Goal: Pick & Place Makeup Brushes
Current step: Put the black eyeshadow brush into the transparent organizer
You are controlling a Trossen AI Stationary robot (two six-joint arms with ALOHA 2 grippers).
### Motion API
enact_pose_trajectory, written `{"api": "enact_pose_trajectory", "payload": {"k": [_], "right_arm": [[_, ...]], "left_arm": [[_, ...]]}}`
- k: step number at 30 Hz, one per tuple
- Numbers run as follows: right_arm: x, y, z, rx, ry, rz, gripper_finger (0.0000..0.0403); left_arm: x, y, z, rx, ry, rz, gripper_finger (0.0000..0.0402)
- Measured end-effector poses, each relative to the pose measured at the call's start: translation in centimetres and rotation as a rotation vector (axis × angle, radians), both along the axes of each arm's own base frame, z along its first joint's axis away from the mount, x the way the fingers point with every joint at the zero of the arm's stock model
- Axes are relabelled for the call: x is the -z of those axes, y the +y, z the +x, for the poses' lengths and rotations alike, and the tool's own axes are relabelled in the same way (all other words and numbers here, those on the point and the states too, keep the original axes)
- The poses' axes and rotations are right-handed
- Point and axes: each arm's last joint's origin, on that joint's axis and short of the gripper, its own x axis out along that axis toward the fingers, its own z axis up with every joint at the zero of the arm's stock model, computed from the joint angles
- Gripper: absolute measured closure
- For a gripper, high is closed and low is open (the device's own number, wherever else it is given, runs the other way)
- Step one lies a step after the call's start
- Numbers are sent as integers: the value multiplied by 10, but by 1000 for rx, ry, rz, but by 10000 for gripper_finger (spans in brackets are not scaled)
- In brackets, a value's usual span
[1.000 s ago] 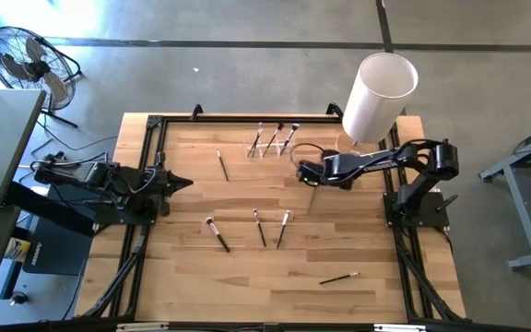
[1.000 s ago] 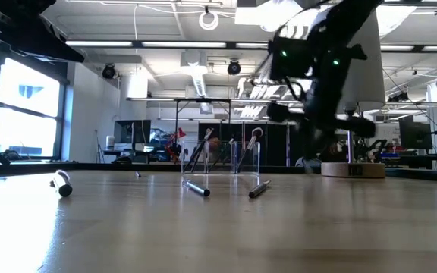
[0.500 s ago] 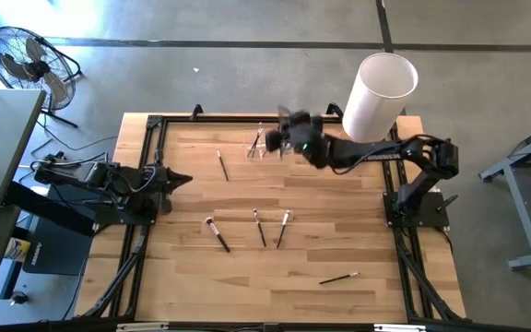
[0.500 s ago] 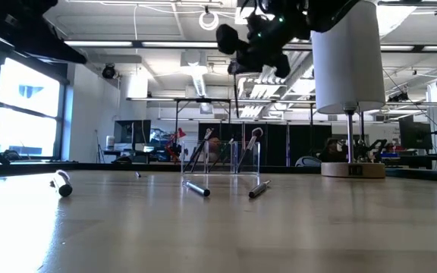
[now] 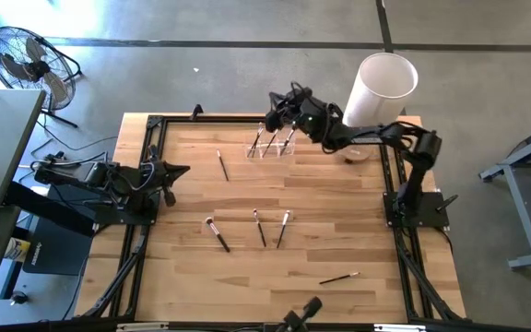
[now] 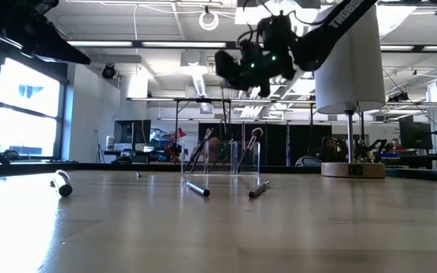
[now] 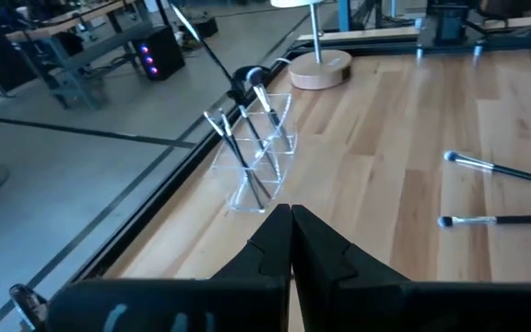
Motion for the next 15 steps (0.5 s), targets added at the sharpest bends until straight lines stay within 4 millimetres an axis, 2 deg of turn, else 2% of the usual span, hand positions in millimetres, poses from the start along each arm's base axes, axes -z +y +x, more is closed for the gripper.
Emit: {"api": "enact_pose_trajectory", "payload": {"k": [4,9,15], "right_arm": [[23,0,7,-14,73,39,403],[30,8,11,-34,121,65,397],[43,19,14,-45,234,143,363]], "left_arm": [[0,0,0,-3,-2,-1,401],[0,0,0,-4,-1,-1,401],[0,0,0,-2,-1,-1,401]]}}
